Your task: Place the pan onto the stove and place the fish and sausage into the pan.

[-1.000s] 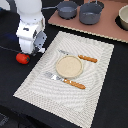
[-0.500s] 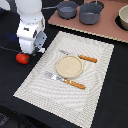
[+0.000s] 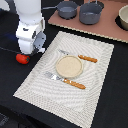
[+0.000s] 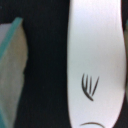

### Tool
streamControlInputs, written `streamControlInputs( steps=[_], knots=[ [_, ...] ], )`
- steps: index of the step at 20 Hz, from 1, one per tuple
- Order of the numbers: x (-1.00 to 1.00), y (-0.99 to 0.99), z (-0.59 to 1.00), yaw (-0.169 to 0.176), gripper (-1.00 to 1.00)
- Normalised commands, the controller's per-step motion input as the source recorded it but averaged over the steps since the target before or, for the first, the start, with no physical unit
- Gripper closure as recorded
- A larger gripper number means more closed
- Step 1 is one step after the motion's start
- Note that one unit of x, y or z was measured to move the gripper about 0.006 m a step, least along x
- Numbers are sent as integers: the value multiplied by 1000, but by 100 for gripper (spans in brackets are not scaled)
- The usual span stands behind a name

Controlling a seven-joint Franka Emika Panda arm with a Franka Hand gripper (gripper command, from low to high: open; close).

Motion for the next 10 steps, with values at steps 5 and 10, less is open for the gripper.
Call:
streamControlInputs(
  steps=[5,10],
  knots=[
    [0,-105,-25,0,100],
    [99,159,783,0,100]
  ],
)
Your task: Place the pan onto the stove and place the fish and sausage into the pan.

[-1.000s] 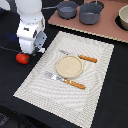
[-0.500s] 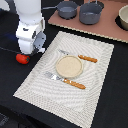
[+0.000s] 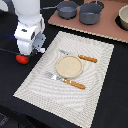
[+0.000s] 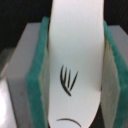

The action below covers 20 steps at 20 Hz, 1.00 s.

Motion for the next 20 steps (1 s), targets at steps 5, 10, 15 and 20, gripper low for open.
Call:
streamControlInputs(
  steps=[5,10,15,20],
  knots=[
    [374,705,1000,0,100],
    [450,928,1000,0,100],
    [530,989,971,0,100],
    [560,962,591,0,100]
  ],
)
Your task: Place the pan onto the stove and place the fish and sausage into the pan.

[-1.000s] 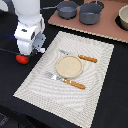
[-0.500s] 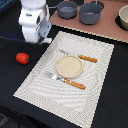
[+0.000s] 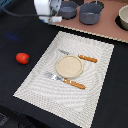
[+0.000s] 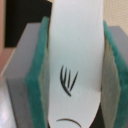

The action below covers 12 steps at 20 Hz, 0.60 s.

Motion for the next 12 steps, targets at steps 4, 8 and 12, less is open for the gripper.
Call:
streamControlInputs(
  steps=[4,8,12],
  knots=[
    [485,941,254,0,100],
    [389,857,26,0,100],
    [219,789,-60,0,100]
  ],
)
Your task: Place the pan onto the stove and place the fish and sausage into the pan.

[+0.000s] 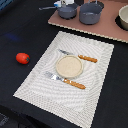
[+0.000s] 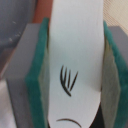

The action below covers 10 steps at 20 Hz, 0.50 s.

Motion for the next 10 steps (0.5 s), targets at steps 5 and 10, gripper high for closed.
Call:
streamControlInputs(
  steps=[5,10],
  knots=[
    [127,691,-113,7,100],
    [27,549,-159,20,100]
  ],
)
